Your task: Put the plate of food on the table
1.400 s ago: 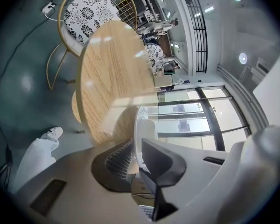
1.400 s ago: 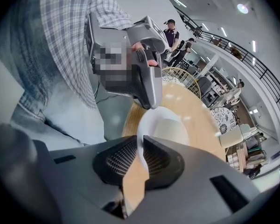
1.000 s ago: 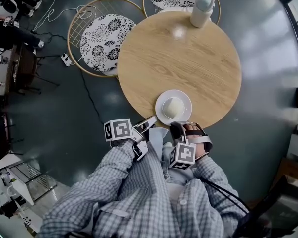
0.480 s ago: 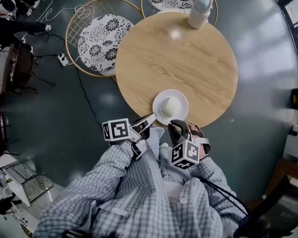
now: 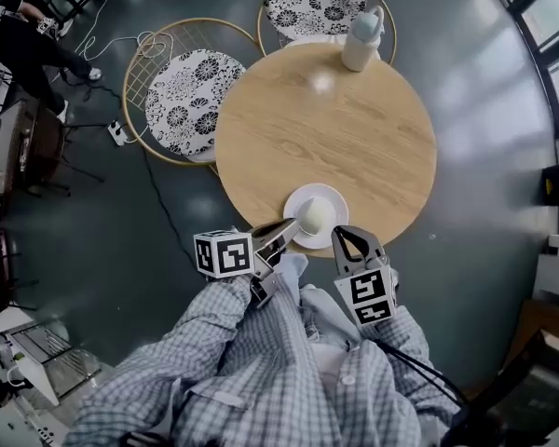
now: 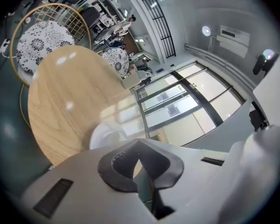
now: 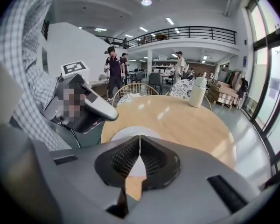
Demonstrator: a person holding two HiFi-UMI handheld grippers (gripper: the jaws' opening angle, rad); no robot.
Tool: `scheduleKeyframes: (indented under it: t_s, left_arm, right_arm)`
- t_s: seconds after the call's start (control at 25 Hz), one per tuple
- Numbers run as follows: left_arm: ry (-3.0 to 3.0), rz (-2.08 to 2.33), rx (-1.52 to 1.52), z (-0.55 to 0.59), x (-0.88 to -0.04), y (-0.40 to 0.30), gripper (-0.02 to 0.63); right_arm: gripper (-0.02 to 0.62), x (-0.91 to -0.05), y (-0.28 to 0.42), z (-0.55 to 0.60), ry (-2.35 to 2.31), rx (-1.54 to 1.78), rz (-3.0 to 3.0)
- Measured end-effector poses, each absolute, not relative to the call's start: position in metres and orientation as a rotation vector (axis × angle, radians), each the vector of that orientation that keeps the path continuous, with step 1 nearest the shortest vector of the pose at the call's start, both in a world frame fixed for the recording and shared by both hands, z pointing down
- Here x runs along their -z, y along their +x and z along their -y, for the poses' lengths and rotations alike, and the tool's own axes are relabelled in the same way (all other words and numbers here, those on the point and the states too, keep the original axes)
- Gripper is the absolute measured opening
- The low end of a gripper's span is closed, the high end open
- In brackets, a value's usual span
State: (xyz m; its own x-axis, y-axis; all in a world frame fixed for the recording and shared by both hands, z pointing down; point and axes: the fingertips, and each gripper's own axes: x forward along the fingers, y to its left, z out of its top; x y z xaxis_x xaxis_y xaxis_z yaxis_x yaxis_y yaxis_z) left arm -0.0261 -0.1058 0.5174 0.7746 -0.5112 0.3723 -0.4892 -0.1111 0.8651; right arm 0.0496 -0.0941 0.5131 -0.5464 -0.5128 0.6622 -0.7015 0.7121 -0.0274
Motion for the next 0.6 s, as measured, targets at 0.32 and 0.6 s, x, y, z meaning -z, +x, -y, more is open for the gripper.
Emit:
scheduleKeyframes:
  t_s: [0.32,0.6]
  left_arm:
    - [1.884,0.733,-0.001,0.113,-0.481,-0.008,0.008]
    - [2.012,0.72,-0.001,0.12,-0.442,-0.001,0.006]
  right_arm:
    - [0.012,-0.484,0.068,0.111,1.112,-0.475,2.342]
    - [0.012,-0.446,0.081,0.122,1.235,-0.464,2.404]
